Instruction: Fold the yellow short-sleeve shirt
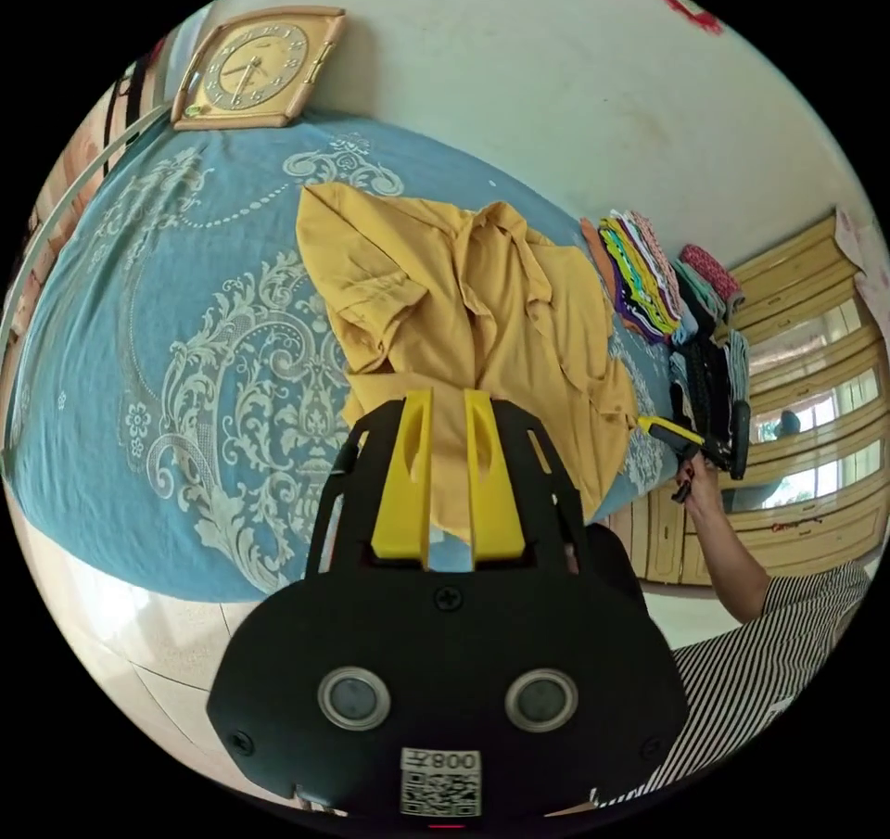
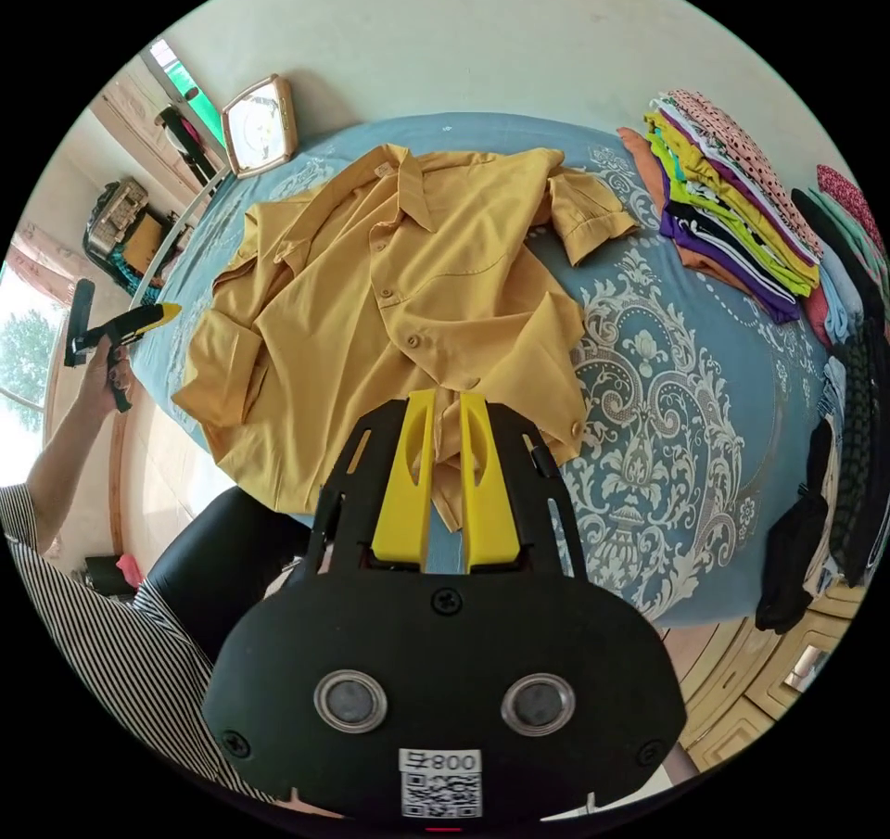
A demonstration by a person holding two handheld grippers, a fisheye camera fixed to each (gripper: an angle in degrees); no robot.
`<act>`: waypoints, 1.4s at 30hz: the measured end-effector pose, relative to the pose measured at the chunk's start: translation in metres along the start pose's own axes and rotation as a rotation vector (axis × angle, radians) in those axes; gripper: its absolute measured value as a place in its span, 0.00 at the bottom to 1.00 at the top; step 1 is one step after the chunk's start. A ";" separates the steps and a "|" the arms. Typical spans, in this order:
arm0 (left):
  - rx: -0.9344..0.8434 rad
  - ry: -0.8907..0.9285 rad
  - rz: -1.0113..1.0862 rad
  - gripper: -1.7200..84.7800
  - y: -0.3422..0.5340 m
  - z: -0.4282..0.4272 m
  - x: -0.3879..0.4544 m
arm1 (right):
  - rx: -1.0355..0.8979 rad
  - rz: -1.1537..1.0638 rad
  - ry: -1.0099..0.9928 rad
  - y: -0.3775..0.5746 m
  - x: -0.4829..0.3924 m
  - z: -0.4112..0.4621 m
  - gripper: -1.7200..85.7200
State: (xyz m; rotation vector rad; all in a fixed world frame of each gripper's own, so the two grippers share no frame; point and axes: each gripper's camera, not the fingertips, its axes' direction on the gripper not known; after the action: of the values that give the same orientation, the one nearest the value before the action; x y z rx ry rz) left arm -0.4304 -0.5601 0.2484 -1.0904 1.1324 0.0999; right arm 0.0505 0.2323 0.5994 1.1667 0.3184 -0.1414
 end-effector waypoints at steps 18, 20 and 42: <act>0.195 -0.358 -0.149 0.03 -0.071 -0.005 -0.099 | 0.092 0.112 0.044 -0.118 0.115 0.039 0.10; 0.266 -0.340 -0.295 0.03 -0.071 -0.022 -0.133 | 0.088 0.139 0.065 -0.135 0.129 0.045 0.10; 0.095 0.047 -0.009 0.09 -0.136 0.177 -0.071 | -0.018 0.283 0.354 -0.259 0.219 0.062 0.02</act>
State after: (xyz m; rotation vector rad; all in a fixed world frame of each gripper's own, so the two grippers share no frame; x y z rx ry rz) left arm -0.2685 -0.4681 0.3902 -1.0177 1.1624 0.0135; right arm 0.1979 0.0866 0.3243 1.2050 0.4593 0.3189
